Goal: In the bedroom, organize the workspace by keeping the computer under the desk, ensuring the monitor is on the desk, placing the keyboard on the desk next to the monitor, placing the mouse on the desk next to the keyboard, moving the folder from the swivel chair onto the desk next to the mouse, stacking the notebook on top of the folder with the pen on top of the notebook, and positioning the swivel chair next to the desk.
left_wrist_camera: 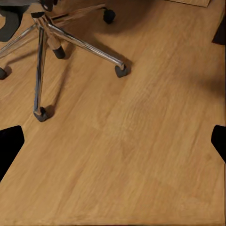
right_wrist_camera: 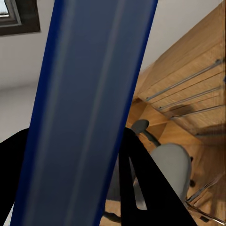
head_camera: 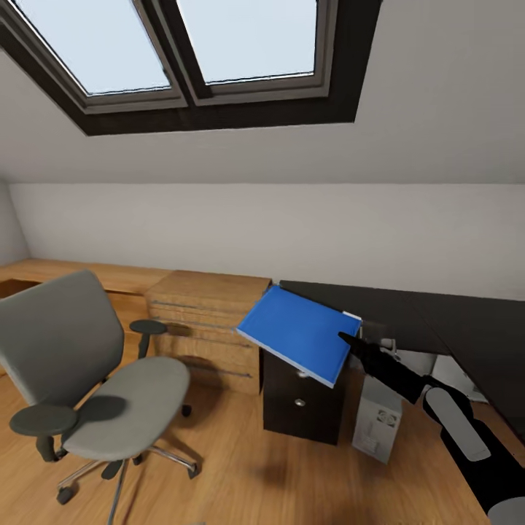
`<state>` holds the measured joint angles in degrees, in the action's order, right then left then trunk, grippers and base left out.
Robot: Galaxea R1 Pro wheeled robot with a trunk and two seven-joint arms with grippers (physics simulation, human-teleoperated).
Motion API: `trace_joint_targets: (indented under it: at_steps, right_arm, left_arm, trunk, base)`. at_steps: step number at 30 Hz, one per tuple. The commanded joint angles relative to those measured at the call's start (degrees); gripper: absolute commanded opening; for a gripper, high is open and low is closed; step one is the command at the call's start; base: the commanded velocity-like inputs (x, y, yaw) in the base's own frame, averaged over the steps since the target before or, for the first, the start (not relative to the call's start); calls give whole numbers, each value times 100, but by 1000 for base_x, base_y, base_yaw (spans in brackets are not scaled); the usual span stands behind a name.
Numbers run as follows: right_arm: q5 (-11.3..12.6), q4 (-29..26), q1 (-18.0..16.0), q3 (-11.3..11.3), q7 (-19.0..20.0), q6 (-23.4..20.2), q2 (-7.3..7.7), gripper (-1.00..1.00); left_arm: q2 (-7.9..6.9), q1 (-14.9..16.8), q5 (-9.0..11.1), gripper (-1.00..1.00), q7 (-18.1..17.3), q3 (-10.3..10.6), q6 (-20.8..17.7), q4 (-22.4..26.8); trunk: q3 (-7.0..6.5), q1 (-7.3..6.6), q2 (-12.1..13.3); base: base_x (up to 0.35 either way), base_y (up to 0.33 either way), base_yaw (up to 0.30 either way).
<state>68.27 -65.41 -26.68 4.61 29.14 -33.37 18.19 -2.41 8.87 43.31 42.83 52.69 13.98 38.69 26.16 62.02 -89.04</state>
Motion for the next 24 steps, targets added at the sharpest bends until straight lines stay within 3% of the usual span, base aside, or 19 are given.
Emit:
trace_joint_targets:
  at_steps: [1, 2, 4, 5, 15, 24]
  right_arm:
    - [38, 14, -5, 6, -3, 0, 6, -100]
    - [37, 181, -4, 5, -11, 35, 1, -100]
    - [37, 227, -3, 5, -13, 103, 0, -100]
    - [37, 241, -3, 4, -14, 197, 0, -100]
    - [52, 253, -3, -11, -81, 463, 0, -100]
    - [120, 224, -3, -12, -478, 535, -153, -100]
  left_arm:
    - [77, 9, 66, 100, 31, 41, 34, -132]
    - [303, 9, 66, 100, 4, 26, 8, -639]
    - [334, 9, 71, 100, -134, 16, -1, -834]
    - [348, 9, 72, 100, -403, -42, -6, -986]
    - [346, 9, 73, 100, -1267, -499, 5, -1170]
    - [350, 9, 60, 100, -1355, -540, 22, -1223]
  trunk:
    - [-16, -23, 38]
    - [-39, -45, 78]
    - [-83, -89, 158]
    - [-105, -111, 198]
    - [-312, -330, 599]
    - [-417, -528, 960]
  base:
    - [0, 0, -269]
    - [0, 0, -269]
    - [0, 0, -269]
    - [0, 0, -269]
    - [0, 0, -277]
    - [0, 0, -143]
